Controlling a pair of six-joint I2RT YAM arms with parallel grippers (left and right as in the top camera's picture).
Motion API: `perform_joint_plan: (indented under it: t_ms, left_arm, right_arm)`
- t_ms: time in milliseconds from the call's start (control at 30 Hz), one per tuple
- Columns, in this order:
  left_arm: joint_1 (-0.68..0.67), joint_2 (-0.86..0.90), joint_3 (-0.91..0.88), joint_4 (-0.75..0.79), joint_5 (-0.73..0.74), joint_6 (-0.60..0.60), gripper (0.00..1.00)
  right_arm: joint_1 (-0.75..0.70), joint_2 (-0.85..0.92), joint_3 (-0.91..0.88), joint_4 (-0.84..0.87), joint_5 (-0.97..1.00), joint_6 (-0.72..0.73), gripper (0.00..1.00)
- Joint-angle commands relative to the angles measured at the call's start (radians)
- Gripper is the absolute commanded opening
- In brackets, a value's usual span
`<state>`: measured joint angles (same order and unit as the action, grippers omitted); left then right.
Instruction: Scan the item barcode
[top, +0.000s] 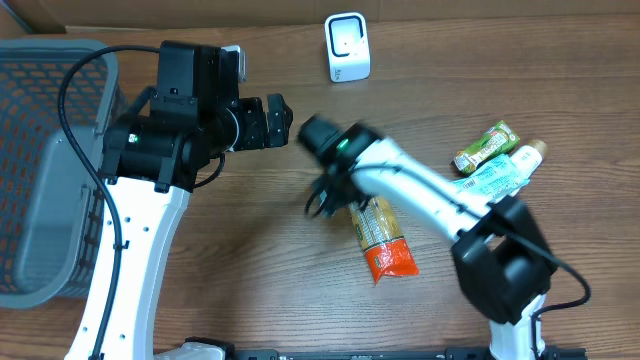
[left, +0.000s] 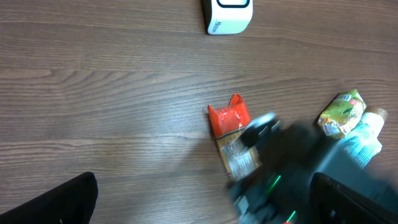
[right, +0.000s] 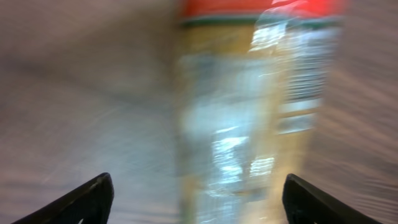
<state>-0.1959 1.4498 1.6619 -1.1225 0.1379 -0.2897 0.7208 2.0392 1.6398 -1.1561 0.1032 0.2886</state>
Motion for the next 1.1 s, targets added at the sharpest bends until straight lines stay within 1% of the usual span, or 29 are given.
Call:
perform_joint_plan:
  t_ms: [0,167,233,267,433,567,600,633,667,733,867,933,1067]
  left_arm:
    - [-0.001,0.002,0.003,0.000,0.005,-0.003,0.99]
    - [-0.001,0.002,0.003,0.000,0.005,-0.003,0.99]
    - [-0.001,0.002,0.003,0.000,0.005,-0.003,0.99]
    - [-0.001,0.002,0.003,0.000,0.005,-0.003,1.00]
    - [-0.001,0.002,0.003,0.000,0.005,-0.003,0.99]
    - [-0.001,0.002,0.003,0.000,0.005,-0.003,1.00]
    - [-0.001,0.002,0.003,0.000,0.005,-0.003,1.00]
    - [-0.001,0.002,0.003,0.000,0.005,-0.003,1.00]
    - [-0.001,0.002,0.003,0.000,0.005,-0.003,1.00]
    - [-0.001,0.002,0.003,0.000,0.005,-0.003,1.00]
    - [-0.001,0.002,0.003,0.000,0.005,-0.003,1.00]
    - [-0.001,0.002,0.003,0.000,0.005,-0.003,1.00]
    - [-0.001,0.002,0.003,0.000,0.005,-0.003,0.99]
  right_arm:
    - [-0.121,-0.051,0.029,-0.021,-0.082,-0.114,0.90]
    - [-0.245,-0.049,0.008,-0.043,-0.381,-0.266,0.90]
    - [-0.271,-0.049,-0.009,-0.043,-0.475,-0.299,0.87]
    - [-0.271,-0.049,-0.014,-0.043,-0.486,-0.299,0.87]
    - [-0.231,-0.049,-0.038,-0.039,-0.486,-0.297,0.86]
    - [-0.200,-0.049,-0.071,-0.026,-0.481,-0.296,0.82]
    - [-0.192,-0.049,-0.085,-0.024,-0.446,-0.280,0.79]
    - [-0.191,-0.048,-0.100,-0.024,-0.360,-0.229,0.79]
    - [-0.191,-0.047,-0.105,-0.024,-0.331,-0.206,0.79]
    - [-0.192,-0.047,-0.116,-0.024,-0.314,-0.187,0.79]
    - [-0.193,-0.047,-0.119,-0.036,-0.312,-0.183,0.74]
    - [-0.193,-0.047,-0.126,-0.032,-0.298,-0.183,0.74]
    - [-0.193,-0.047,-0.159,-0.003,-0.272,-0.184,0.78]
